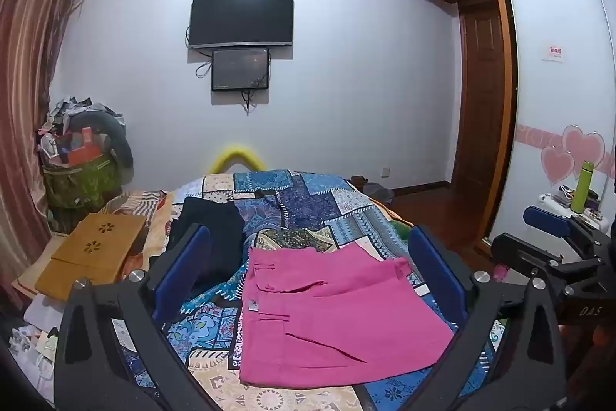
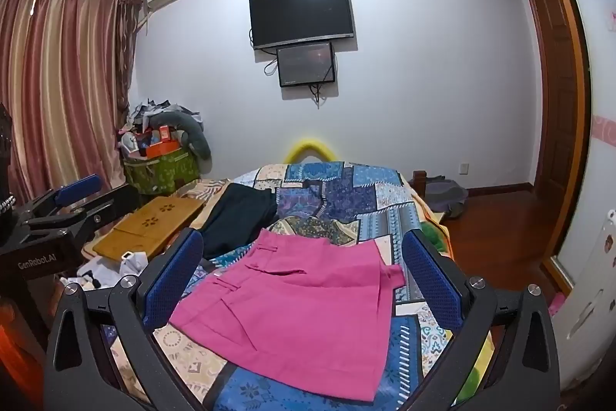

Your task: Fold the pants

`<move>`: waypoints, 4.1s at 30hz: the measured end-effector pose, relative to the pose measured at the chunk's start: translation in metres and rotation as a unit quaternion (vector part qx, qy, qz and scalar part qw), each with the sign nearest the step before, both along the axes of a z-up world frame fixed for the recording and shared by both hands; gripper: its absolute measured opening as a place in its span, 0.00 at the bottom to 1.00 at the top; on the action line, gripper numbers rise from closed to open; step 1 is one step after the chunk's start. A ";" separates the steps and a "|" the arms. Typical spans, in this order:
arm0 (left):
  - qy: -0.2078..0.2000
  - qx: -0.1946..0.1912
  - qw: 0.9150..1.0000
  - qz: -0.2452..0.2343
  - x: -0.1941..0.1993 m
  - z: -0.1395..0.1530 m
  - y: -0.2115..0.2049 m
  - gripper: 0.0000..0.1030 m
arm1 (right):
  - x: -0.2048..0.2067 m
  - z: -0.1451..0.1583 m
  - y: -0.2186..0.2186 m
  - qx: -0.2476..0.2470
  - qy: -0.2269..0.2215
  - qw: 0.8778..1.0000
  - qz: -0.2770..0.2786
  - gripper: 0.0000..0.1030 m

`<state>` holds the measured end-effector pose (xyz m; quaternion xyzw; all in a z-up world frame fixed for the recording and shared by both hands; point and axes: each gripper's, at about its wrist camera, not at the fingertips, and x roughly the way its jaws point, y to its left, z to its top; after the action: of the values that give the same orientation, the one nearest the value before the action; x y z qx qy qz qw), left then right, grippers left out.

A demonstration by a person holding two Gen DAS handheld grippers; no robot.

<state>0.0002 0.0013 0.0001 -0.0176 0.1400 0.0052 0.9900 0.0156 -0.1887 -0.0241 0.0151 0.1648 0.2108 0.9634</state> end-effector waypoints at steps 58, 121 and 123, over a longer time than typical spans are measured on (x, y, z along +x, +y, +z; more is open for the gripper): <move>-0.008 0.002 1.000 -0.001 -0.002 0.002 0.001 1.00 | -0.004 0.009 -0.006 0.008 -0.011 1.000 -0.004 1.00; 0.329 0.009 0.944 0.016 0.255 -0.172 0.098 1.00 | 0.193 -0.144 -0.032 -0.045 0.249 0.967 -0.011 0.95; 0.355 -0.007 0.935 0.012 0.268 -0.182 0.106 1.00 | 0.203 -0.150 -0.031 -0.056 0.263 0.963 -0.005 0.90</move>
<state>0.2682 0.1072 -0.1817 -0.0234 0.4823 0.0216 0.8754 0.2185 -0.2194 -0.1746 0.0172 0.4235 0.1847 0.8867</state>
